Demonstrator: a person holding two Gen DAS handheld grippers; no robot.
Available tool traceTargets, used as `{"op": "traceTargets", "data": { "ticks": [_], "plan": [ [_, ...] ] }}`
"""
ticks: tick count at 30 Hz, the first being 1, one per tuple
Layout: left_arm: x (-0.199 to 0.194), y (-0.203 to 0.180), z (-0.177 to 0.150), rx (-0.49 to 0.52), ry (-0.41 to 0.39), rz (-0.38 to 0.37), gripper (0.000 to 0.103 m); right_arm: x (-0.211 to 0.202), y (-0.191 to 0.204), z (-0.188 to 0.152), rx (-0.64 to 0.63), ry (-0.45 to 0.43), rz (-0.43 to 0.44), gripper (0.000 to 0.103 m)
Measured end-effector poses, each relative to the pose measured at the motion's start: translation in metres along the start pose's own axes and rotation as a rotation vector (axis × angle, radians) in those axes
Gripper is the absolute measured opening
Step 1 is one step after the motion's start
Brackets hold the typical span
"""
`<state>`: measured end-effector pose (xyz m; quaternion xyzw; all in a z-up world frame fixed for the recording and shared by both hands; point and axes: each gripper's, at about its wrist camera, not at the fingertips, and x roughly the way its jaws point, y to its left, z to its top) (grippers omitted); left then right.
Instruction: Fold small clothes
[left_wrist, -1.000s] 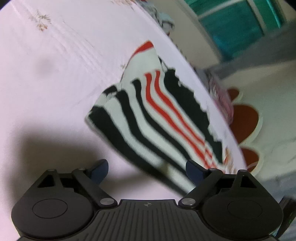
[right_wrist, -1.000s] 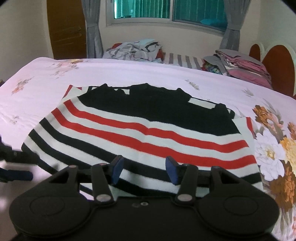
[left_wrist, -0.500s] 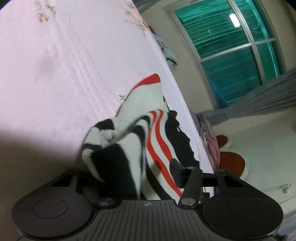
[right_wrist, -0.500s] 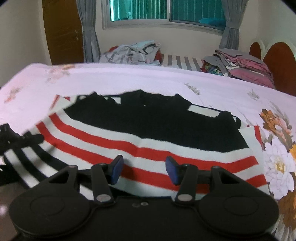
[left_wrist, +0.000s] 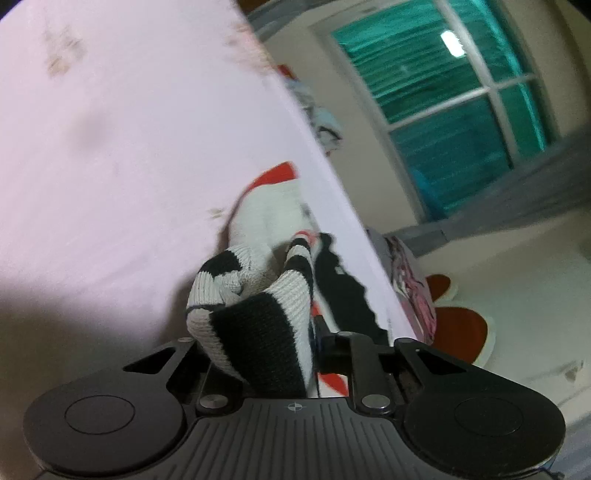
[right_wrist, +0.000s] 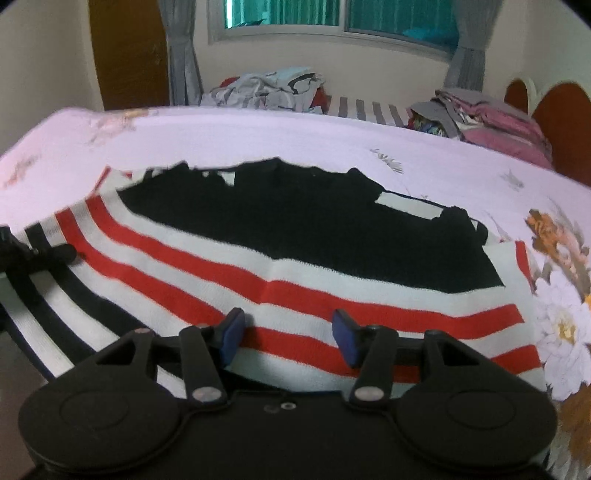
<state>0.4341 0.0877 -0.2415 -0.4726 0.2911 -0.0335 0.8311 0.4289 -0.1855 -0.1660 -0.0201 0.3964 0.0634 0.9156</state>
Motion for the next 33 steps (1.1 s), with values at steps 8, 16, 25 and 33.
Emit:
{"op": "traceTargets", "data": {
  "ticks": [8,16,25,33],
  "plan": [
    [0.007,-0.08,0.009,0.238,0.017,-0.112,0.017,-0.023,-0.029,-0.002,0.092,-0.036,0.021,0.052],
    [0.044,-0.174,-0.043,0.486,0.176,-0.286,0.017,-0.062,-0.088,-0.011,0.213,-0.089,-0.04,0.052],
    [0.076,-0.183,-0.125,0.746,0.367,-0.176,0.038,-0.091,-0.153,-0.042,0.313,-0.073,-0.151,0.052],
    [0.026,-0.193,-0.143,0.849,0.419,-0.21,0.074,-0.095,-0.165,-0.022,0.347,-0.116,-0.094,0.061]
  ]
}}
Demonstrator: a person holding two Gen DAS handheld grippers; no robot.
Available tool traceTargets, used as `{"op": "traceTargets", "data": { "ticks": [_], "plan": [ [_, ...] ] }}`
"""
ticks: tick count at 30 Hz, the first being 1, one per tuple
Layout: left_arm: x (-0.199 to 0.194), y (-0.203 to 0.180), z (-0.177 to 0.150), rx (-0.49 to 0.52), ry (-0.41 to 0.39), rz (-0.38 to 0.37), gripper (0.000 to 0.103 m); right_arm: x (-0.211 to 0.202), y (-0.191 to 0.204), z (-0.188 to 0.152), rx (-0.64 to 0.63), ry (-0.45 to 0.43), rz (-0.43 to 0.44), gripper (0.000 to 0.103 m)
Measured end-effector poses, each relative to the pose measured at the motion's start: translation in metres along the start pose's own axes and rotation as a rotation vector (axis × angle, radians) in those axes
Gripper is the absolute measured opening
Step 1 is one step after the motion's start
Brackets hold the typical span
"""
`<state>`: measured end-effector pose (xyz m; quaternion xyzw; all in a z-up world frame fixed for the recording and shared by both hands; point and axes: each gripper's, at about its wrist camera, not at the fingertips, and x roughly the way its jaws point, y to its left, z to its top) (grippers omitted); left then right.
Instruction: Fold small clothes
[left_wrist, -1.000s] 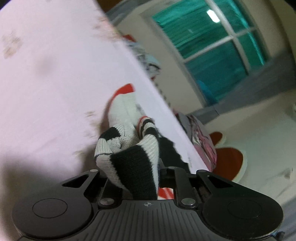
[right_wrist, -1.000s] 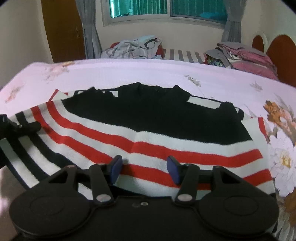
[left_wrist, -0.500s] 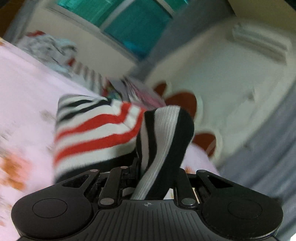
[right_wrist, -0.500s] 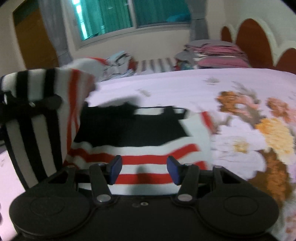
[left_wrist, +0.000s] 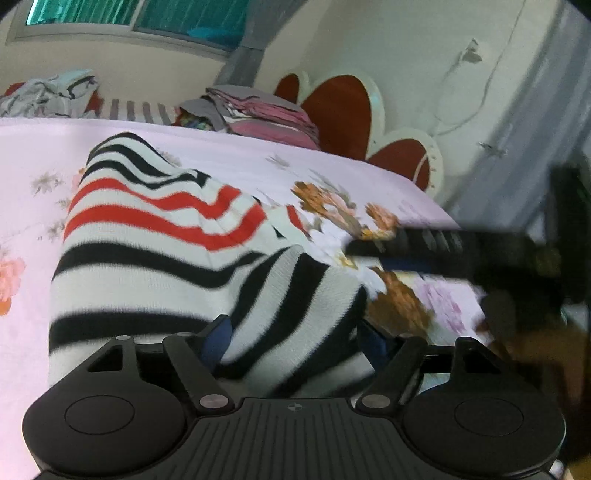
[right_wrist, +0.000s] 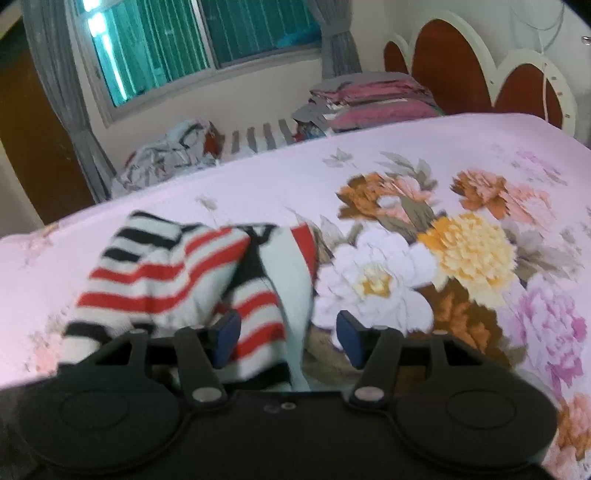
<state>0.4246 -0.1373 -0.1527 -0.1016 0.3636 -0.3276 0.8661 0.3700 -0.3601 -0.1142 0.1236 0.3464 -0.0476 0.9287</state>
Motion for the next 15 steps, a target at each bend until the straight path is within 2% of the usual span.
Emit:
{"op": "traceTargets", "data": {
  "ticks": [3,6,10,14,15],
  "plan": [
    [-0.019,-0.001,-0.01,-0.011,0.012,-0.022,0.074,0.005,0.004,0.01,0.037,0.007,0.077,0.065],
    [-0.045,0.005,-0.012,-0.023,-0.011,-0.015,0.074,0.019,0.008,0.013,0.092,0.061,0.172,0.07],
    [-0.082,0.025,-0.008,-0.073,-0.084,0.065,0.074,0.054,0.017,0.006,0.142,0.184,0.239,0.07],
    [-0.099,0.05,-0.007,-0.122,-0.129,0.155,0.074,0.076,0.014,-0.001,0.207,0.235,0.244,0.07],
    [-0.1,0.057,-0.007,-0.141,-0.13,0.175,0.074,0.078,0.015,-0.002,0.218,0.237,0.252,0.067]
  ]
}}
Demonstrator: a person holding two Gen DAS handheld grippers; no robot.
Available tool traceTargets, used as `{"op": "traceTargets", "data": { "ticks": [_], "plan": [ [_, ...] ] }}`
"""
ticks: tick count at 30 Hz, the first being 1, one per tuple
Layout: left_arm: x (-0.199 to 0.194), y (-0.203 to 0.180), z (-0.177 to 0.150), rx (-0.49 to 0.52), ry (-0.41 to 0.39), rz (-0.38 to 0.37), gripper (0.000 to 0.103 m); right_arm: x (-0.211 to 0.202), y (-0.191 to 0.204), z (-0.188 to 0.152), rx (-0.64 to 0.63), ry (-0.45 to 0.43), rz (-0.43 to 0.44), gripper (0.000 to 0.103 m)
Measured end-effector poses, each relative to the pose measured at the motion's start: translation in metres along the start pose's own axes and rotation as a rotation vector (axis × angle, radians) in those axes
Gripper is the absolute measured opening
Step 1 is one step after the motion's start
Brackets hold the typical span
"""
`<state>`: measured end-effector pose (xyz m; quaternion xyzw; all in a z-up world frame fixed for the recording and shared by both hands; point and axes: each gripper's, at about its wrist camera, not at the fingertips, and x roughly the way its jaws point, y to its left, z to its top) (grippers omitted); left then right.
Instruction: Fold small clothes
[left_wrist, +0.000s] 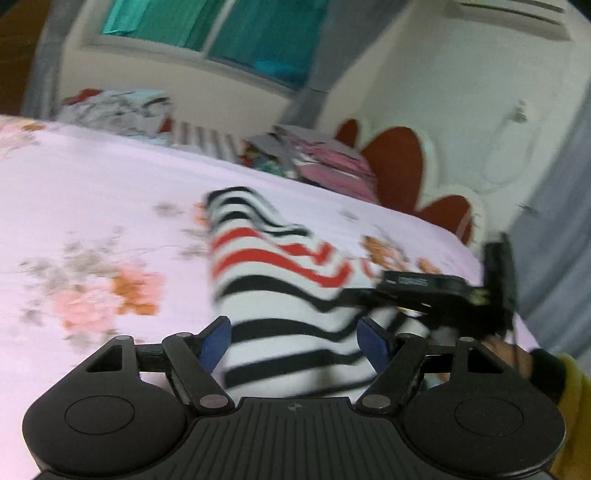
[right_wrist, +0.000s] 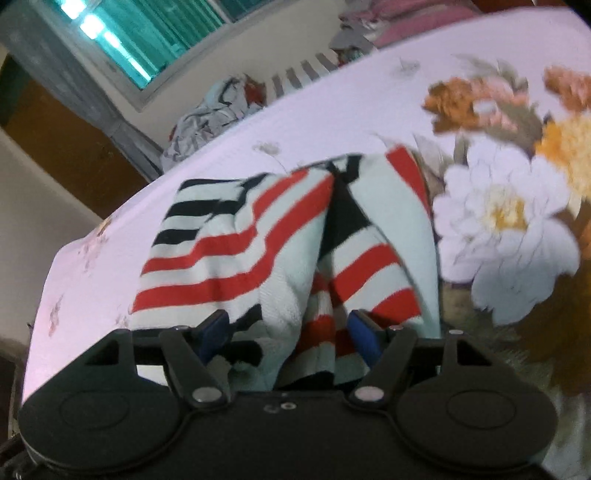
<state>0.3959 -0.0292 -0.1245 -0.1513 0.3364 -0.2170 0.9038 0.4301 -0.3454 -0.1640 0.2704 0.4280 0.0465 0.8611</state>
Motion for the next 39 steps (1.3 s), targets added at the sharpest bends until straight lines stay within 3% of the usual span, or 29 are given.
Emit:
{"op": "traceTargets", "data": {
  "ticks": [1,2,5,9,18,23,25,28,31,33,35,39],
  "plan": [
    [0.001,0.005,0.0,-0.016,-0.005,0.016,0.074,0.001,0.001,0.0,0.001,0.0,0.006,0.062],
    [0.002,0.009,0.001,-0.027,-0.008,0.028,0.074,0.003,0.004,0.0,-0.003,0.007,0.015,0.048],
    [0.014,0.019,0.0,-0.059,0.004,0.051,0.074,0.008,0.012,-0.001,-0.031,0.008,-0.003,0.043],
    [0.035,0.019,-0.001,-0.076,0.014,0.063,0.074,-0.004,0.014,0.001,-0.077,-0.036,0.004,0.023],
    [0.063,-0.002,-0.001,-0.065,0.03,-0.017,0.074,-0.053,0.027,0.007,-0.323,-0.241,-0.163,0.02],
    [0.086,-0.009,-0.016,-0.037,0.129,-0.026,0.074,-0.031,-0.011,-0.006,-0.218,-0.122,-0.206,0.022],
    [0.094,-0.008,-0.022,-0.029,0.169,-0.009,0.074,-0.032,-0.014,-0.012,-0.208,-0.129,-0.204,0.028],
    [0.096,-0.002,-0.027,-0.042,0.18,-0.005,0.074,-0.047,-0.014,-0.016,-0.189,-0.122,-0.171,0.03],
    [0.096,-0.003,-0.027,-0.031,0.184,-0.007,0.074,-0.066,-0.015,-0.028,-0.18,-0.112,-0.135,0.043],
    [0.097,-0.004,-0.028,-0.02,0.184,-0.005,0.074,-0.071,-0.017,-0.034,-0.18,-0.09,-0.134,0.043],
    [0.097,-0.003,-0.028,-0.023,0.185,-0.004,0.074,-0.076,-0.019,-0.046,-0.181,-0.078,-0.135,0.04],
    [0.097,-0.004,-0.029,-0.011,0.186,-0.001,0.074,-0.082,-0.026,-0.06,-0.161,-0.071,-0.138,0.021]
  ]
}}
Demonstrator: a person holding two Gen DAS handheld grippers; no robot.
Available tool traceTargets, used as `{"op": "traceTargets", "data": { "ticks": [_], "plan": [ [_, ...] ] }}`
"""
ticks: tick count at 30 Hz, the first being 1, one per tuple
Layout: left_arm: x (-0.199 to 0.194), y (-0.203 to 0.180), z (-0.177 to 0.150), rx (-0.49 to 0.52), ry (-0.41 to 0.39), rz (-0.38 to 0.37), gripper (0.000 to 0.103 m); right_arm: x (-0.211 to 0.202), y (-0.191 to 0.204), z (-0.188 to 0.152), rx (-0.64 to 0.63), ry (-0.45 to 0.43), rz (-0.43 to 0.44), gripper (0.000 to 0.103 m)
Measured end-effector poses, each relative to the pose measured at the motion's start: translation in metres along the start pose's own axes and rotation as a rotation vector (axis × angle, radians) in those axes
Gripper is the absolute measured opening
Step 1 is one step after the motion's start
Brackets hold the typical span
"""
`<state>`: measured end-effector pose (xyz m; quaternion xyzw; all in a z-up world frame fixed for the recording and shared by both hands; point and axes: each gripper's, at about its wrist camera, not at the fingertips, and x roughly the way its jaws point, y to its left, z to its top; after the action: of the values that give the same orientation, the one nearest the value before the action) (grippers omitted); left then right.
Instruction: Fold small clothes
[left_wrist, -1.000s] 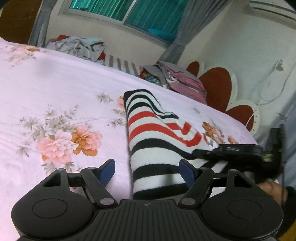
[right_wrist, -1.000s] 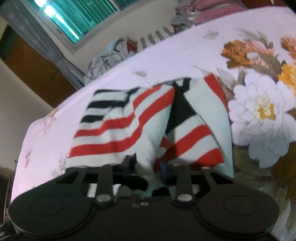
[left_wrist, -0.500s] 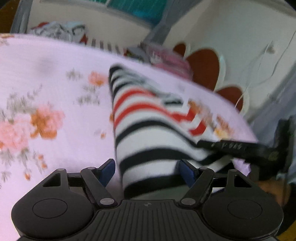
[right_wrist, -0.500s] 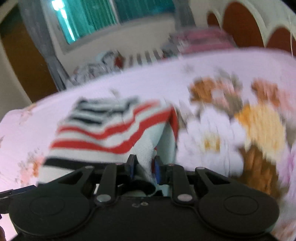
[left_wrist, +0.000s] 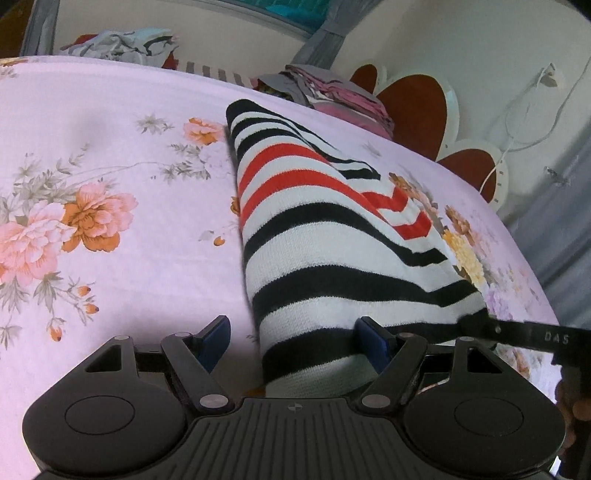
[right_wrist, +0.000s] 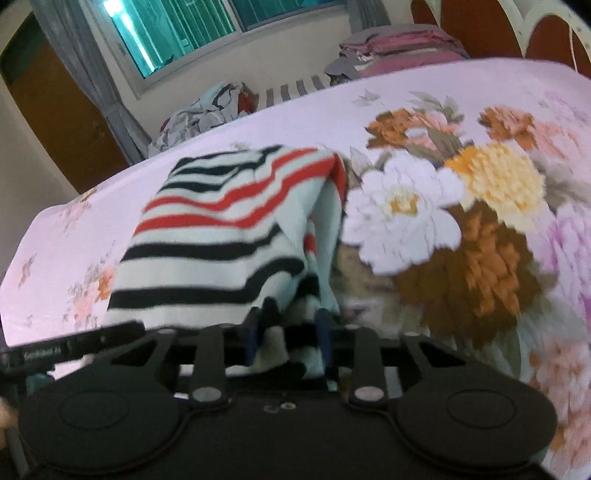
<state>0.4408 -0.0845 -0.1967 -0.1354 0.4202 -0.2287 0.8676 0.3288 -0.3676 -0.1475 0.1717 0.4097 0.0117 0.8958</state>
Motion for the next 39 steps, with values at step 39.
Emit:
{"op": "traceTargets", "data": {
  "ticks": [39],
  "plan": [
    [0.055,0.004,0.061,-0.11,-0.062,0.051,0.075,0.109,-0.008,0.1,-0.036,-0.067,-0.115,0.011]
  ]
}}
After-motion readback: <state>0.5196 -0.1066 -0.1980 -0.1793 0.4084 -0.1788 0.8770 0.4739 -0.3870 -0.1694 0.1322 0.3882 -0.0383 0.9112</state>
